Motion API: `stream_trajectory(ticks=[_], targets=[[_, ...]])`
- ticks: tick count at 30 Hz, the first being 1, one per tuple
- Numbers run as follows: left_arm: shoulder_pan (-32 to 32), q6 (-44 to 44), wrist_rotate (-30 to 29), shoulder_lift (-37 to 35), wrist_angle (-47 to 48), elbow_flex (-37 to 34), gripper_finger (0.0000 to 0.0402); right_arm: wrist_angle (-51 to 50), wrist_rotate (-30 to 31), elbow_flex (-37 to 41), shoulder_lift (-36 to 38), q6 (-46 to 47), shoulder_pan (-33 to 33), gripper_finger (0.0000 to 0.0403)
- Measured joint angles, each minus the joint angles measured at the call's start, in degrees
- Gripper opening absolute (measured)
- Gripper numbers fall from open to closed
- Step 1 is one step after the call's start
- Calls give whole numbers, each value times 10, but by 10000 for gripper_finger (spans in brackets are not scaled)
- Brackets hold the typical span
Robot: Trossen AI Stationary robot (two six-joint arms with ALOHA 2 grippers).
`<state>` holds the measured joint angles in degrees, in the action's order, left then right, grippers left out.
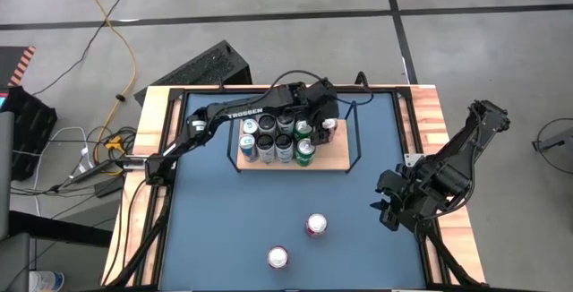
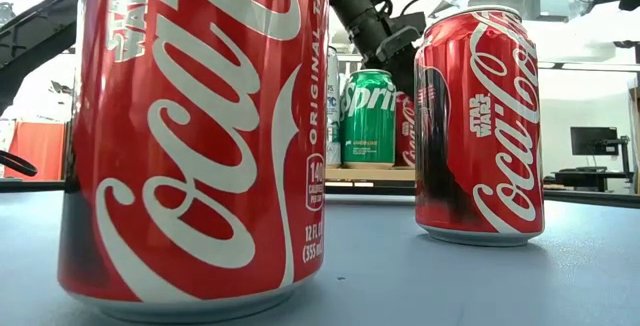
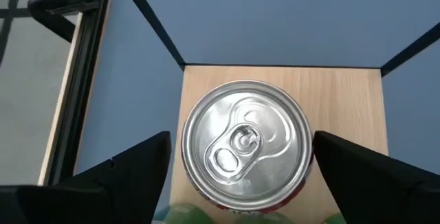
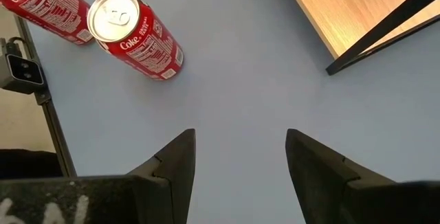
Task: Place canned beverage on shelf
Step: Put the top red soda can on the shelf
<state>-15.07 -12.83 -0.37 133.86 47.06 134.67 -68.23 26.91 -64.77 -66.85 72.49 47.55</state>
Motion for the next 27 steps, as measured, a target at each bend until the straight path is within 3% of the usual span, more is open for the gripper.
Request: stream_trajectory(ticks=[8, 17, 23, 27], targets=[[0, -3, -32, -8, 0, 3, 343, 1, 4, 0, 0, -35, -12, 207], [0, 0, -50, -26, 11, 3, 343, 12, 8, -6, 1, -134, -75, 207], [6, 11, -49, -64, 5, 3, 343, 12, 77, -42, 1, -259, -146, 206], [11, 14, -57, -110, 14, 3, 343, 20, 83, -73, 2, -364, -219, 192]])
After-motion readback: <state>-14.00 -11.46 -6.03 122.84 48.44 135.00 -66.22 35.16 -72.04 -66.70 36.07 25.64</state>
